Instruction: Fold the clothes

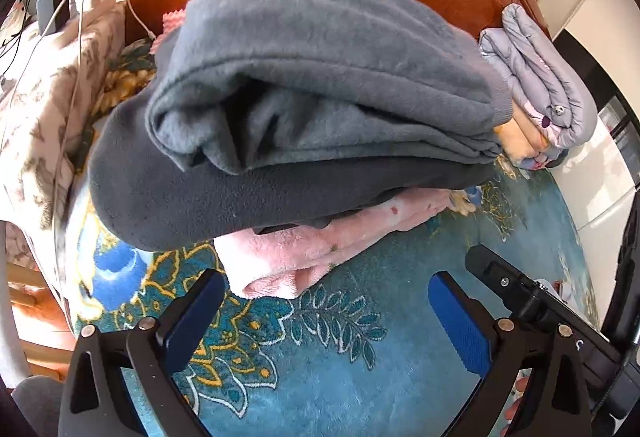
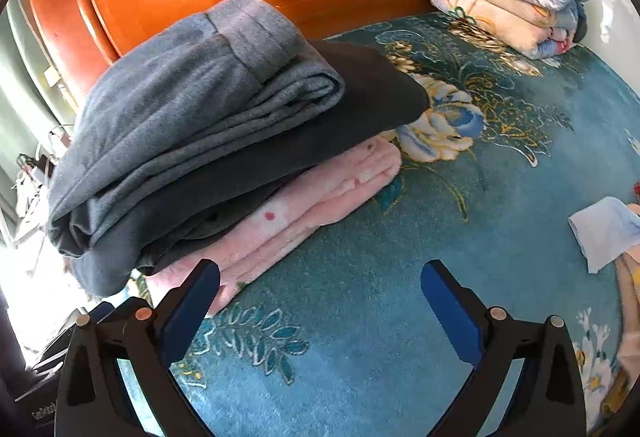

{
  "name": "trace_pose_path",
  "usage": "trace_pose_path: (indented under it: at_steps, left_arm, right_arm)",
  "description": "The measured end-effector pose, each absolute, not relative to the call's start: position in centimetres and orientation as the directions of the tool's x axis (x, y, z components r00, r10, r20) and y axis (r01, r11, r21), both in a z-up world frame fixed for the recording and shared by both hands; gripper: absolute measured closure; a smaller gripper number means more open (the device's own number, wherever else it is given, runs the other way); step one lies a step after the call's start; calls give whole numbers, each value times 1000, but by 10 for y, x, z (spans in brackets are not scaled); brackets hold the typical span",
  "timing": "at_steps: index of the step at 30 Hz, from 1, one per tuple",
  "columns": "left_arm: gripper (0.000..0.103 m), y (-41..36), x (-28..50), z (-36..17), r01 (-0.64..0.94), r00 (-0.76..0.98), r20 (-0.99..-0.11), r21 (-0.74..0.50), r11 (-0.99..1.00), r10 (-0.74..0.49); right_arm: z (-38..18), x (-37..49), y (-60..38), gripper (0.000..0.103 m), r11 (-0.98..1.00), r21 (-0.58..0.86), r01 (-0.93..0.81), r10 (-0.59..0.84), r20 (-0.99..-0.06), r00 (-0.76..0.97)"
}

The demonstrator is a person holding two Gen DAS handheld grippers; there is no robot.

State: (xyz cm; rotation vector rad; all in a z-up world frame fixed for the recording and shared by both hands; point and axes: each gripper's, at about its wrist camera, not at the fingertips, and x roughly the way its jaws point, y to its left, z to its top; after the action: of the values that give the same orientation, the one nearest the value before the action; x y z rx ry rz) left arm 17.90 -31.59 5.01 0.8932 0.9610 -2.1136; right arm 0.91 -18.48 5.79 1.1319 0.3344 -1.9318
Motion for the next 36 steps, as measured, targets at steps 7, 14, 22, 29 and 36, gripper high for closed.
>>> trace_pose_path:
  at_steps: [7, 14, 22, 29, 36]
  left_arm:
    - [0, -317, 177, 36, 786, -543, -794, -366, -498, -274]
    - [0, -323, 181, 29, 804, -535, -800, -385, -452, -270]
    - [0, -322, 186, 27, 807, -530, -807, -385, -447, -262]
    - [0, -323, 187, 27, 808, -531, -807, -390, -441, -257]
    - [0, -323, 187, 28, 806, -534, -805, -392, -443, -259]
  right_arm:
    - [50, 5, -184, 2, -617, 162, 770, -512, -825, -237]
    - [44, 5, -189, 2, -612, 158, 775, -508, -830, -232]
    - [37, 3, -192, 2, -623, 163, 765, -497, -838, -226]
    - [38, 4, -196, 2, -615, 146, 775, -494, -838, -234]
    - [42, 6, -201, 2, -601, 122, 790, -494, -834, -247]
